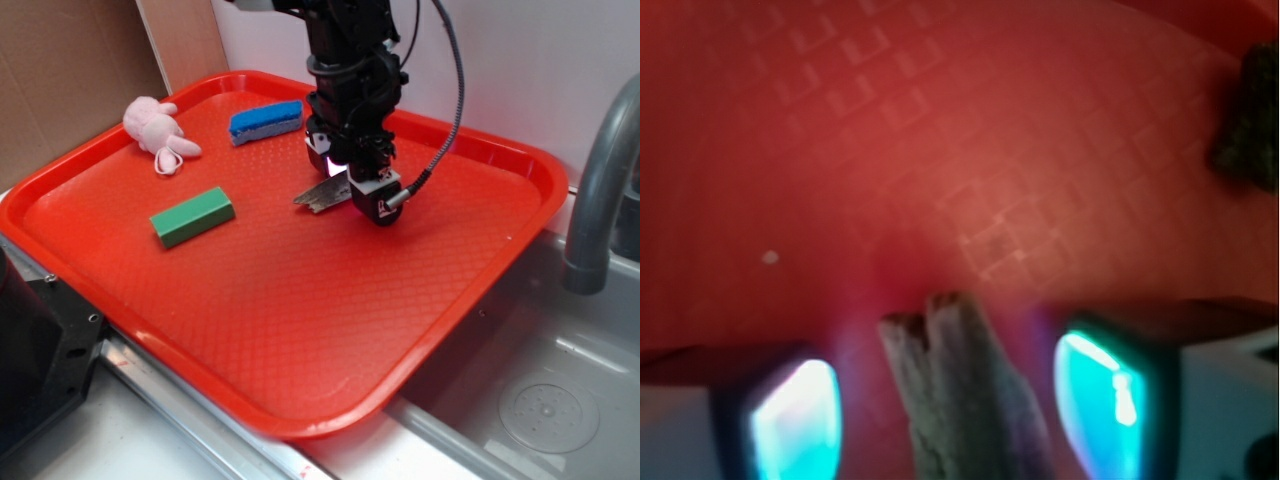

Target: Grab the wood chip.

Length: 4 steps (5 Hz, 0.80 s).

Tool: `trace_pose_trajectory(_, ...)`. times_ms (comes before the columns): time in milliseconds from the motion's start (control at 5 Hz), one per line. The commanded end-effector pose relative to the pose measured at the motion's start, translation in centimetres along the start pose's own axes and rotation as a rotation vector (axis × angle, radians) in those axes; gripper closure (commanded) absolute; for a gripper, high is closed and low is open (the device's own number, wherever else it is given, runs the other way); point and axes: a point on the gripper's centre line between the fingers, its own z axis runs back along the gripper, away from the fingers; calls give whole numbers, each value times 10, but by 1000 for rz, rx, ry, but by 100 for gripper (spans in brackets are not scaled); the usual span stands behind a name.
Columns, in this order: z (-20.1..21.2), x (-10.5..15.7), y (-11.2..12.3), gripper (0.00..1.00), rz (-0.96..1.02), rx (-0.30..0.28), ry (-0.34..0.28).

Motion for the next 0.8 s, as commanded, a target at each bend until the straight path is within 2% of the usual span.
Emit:
trace_pose_trajectory(0, 13, -8, -16, 100, 5, 1, -53)
trace_pose_trajectory(200, 36, -17, -13, 100, 33, 11, -73)
trace_pose_trajectory(400, 87, -49, -2, 100, 202, 48, -127)
trace_pose_trajectory(600, 140, -86, 26, 100, 453, 60, -130)
